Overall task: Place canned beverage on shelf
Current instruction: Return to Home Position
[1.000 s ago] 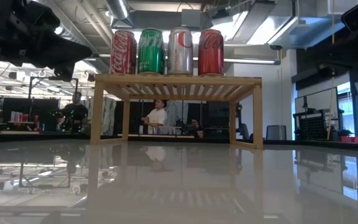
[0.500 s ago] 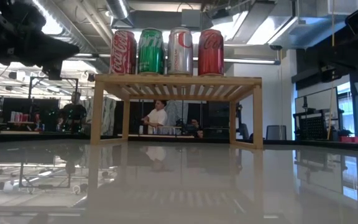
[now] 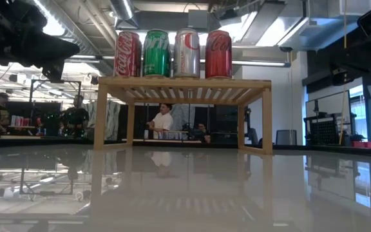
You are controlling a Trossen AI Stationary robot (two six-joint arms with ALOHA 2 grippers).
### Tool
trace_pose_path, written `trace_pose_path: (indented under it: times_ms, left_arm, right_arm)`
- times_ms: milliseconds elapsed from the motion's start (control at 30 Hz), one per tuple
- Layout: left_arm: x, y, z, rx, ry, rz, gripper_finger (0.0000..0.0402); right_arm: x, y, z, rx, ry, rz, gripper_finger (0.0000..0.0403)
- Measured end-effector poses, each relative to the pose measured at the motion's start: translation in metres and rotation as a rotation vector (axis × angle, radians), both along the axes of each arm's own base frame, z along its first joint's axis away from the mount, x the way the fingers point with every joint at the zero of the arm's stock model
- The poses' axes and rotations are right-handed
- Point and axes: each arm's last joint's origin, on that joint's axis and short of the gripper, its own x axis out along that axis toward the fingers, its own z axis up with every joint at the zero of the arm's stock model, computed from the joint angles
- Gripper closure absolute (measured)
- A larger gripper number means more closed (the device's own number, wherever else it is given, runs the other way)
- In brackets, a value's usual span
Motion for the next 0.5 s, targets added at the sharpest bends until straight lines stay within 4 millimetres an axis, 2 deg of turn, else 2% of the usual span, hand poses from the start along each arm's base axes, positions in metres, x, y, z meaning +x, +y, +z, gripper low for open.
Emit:
trace_pose_path:
  times_ms: [500]
  left_arm:
    - [0.0, 0.0003, 0.0001, 0.01, -0.002, 0.012, 0.039]
  right_arm:
    - [0.0, 0.0, -0.0002, -0.001, 0.001, 0.0, 0.0395]
